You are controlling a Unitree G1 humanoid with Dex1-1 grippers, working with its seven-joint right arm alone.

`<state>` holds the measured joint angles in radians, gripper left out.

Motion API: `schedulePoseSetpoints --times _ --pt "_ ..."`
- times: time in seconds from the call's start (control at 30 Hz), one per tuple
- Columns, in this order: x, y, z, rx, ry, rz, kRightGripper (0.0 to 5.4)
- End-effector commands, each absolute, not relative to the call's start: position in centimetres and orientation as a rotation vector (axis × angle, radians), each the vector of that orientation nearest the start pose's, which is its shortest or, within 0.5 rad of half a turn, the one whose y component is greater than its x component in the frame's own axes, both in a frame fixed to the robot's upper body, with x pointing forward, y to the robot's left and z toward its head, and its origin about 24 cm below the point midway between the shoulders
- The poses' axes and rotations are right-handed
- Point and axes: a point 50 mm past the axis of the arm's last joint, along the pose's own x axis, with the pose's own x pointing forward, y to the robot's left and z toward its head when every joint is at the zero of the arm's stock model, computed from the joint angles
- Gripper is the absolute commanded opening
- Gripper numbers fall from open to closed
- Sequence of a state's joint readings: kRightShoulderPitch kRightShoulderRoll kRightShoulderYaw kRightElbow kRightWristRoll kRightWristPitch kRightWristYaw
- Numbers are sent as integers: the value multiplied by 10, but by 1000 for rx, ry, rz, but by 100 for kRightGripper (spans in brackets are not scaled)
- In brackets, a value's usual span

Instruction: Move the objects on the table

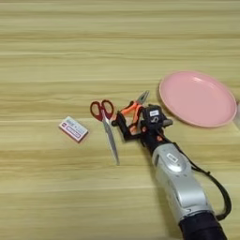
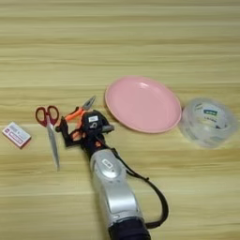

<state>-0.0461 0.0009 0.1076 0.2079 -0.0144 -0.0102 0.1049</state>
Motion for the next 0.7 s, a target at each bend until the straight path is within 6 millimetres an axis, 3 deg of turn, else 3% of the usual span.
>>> schedulePoseSetpoints --times 0.03,0.33,0.7 --pt "266 -132 14 -113 119 113 536" --pt "266 -152 7 -171 159 13 536" --pt "261 -163 -3 -205 218 -1 536"
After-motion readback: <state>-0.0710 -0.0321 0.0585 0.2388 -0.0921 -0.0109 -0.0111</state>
